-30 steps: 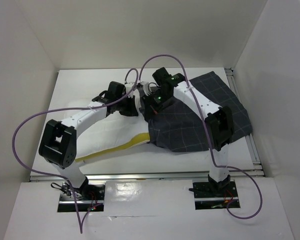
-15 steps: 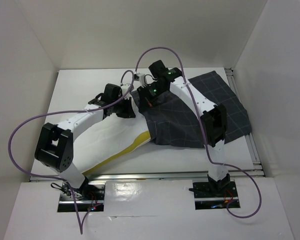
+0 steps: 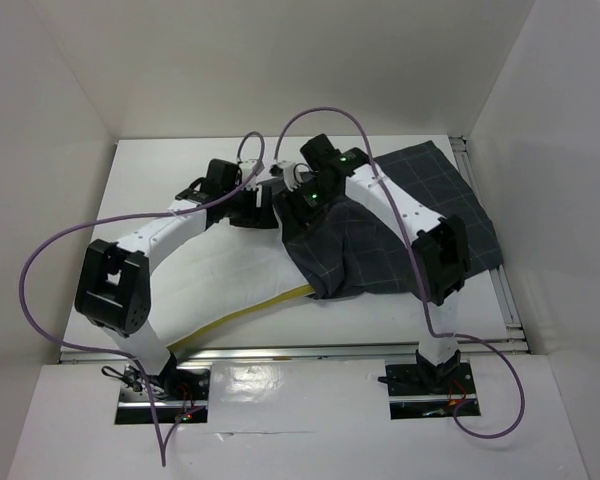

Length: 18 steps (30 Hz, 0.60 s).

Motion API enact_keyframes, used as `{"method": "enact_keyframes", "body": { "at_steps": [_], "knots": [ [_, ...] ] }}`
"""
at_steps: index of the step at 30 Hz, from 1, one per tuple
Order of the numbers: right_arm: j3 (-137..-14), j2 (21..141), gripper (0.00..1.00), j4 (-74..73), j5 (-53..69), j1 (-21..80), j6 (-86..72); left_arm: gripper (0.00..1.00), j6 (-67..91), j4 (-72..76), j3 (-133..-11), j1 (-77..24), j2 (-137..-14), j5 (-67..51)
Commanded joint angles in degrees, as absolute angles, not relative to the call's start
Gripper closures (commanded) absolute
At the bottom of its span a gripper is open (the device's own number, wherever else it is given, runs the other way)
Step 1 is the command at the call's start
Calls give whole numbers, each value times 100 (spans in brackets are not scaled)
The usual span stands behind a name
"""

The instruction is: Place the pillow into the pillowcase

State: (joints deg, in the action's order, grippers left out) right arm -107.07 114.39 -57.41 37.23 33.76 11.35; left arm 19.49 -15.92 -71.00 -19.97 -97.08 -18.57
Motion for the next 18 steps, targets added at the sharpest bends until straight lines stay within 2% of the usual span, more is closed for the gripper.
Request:
{"method": "enact_keyframes", "body": {
  "at_steps": [1,8,11,15,18],
  "knots": [
    [-10504,10488,35,-5502,3192,2911,1003,20,1811,-1810,-7277,-1785,-9141,-1644],
    [-9652,9275,33,-4590,2646,1953,939,18,591,-2460,-7093,-1731,-8263,-1354],
    [-9186,8966,33,-4588,2646,1951,1186,15,-577,-3249,-7041,-1905,-7858,-1459],
    [-8335,8526,33,-4439,2882,1951,1450,10,-2028,-3621,-6349,-2522,-6956,-670],
    [-7860,8228,33,-4438,2988,2012,1512,5,-2916,-3787,-5812,-2733,-6374,-545]
  ]
}}
